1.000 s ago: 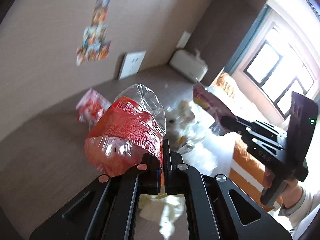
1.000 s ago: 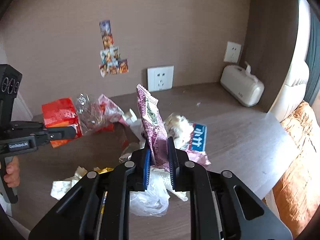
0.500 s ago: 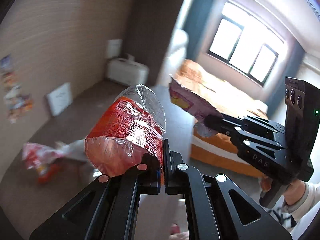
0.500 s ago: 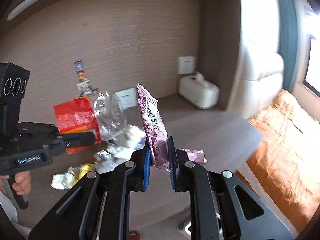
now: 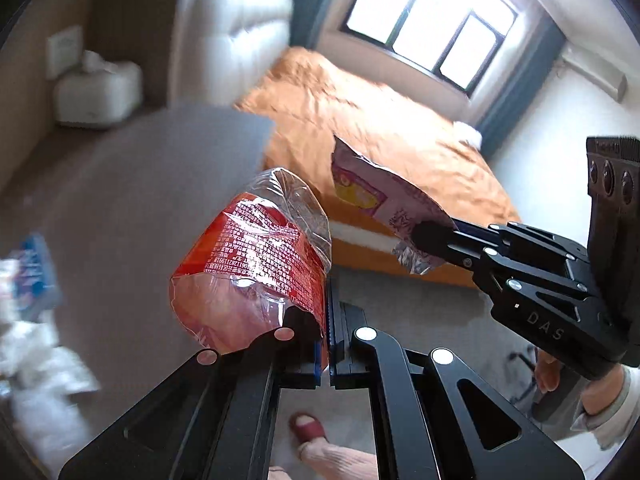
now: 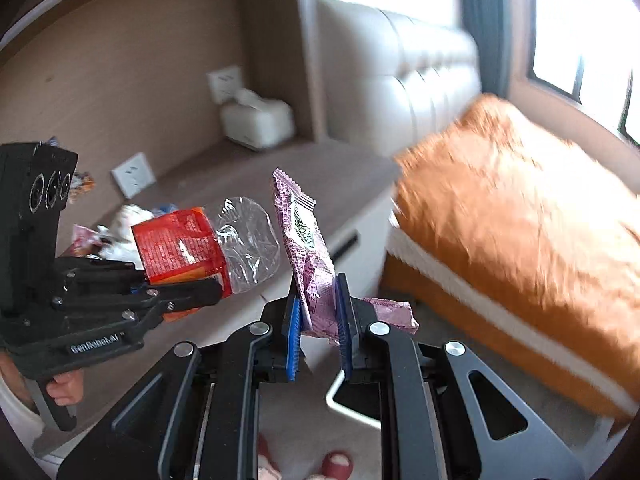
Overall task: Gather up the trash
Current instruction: 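Carry both items to the white bin and open the right tool over it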
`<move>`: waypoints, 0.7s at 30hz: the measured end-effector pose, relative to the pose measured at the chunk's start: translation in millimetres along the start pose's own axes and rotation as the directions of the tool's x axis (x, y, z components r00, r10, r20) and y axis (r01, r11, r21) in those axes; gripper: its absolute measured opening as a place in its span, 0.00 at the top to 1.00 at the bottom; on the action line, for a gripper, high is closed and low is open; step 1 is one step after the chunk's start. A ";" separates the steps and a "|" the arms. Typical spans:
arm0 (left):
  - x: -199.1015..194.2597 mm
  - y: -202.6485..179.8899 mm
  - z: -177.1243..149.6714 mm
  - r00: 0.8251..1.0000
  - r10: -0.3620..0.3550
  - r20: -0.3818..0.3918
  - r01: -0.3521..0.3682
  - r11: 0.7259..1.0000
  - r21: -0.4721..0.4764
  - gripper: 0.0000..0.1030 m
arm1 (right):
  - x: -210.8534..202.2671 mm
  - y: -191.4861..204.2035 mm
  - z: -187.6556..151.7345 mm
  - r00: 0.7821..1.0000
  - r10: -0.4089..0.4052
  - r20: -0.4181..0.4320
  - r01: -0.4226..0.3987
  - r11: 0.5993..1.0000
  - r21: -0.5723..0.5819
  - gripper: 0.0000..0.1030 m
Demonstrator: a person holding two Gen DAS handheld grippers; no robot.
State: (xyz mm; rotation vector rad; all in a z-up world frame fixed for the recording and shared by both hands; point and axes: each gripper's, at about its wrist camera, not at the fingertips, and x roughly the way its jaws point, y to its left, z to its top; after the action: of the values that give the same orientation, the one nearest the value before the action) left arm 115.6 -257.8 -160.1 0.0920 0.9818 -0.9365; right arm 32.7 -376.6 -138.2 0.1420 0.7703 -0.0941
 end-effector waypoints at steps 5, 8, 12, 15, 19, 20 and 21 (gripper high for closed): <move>81.2 -11.7 -9.6 0.993 -0.054 -0.109 0.054 0.999 0.000 0.98 | 33.8 -42.3 -28.9 0.996 -0.013 -0.085 0.019 0.998 0.066 0.83; 124.1 -9.5 -24.6 0.984 -0.070 -0.163 0.071 0.997 0.000 0.98 | 65.5 -63.9 -49.7 0.990 -0.003 -0.138 0.017 0.995 0.099 0.83; 188.6 -2.9 -48.4 0.969 -0.081 -0.233 0.082 0.997 -0.003 0.98 | 111.2 -90.5 -75.3 0.980 0.014 -0.198 0.013 0.991 0.134 0.83; 234.1 7.8 -68.1 0.957 -0.085 -0.277 0.083 0.996 -0.019 0.98 | 154.4 -107.2 -98.1 0.971 0.021 -0.239 0.015 0.989 0.145 0.83; 287.9 21.7 -93.9 0.943 -0.087 -0.321 0.081 0.996 -0.033 0.98 | 209.4 -123.1 -129.4 0.953 0.064 -0.296 -0.012 0.985 0.174 0.83; 301.3 26.4 -100.9 0.939 -0.097 -0.330 0.087 0.995 -0.042 0.98 | 222.0 -126.8 -137.3 0.948 0.085 -0.306 -0.028 0.982 0.186 0.83; 316.6 31.0 -105.1 0.935 -0.104 -0.340 0.091 0.994 -0.053 0.98 | 237.9 -130.2 -147.1 0.942 0.096 -0.322 -0.034 0.980 0.195 0.83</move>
State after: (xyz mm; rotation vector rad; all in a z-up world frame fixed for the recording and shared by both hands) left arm 134.8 -391.2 -466.8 0.1812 1.3360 -1.0133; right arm 83.8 -488.9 -420.9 0.3689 1.0918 -0.0802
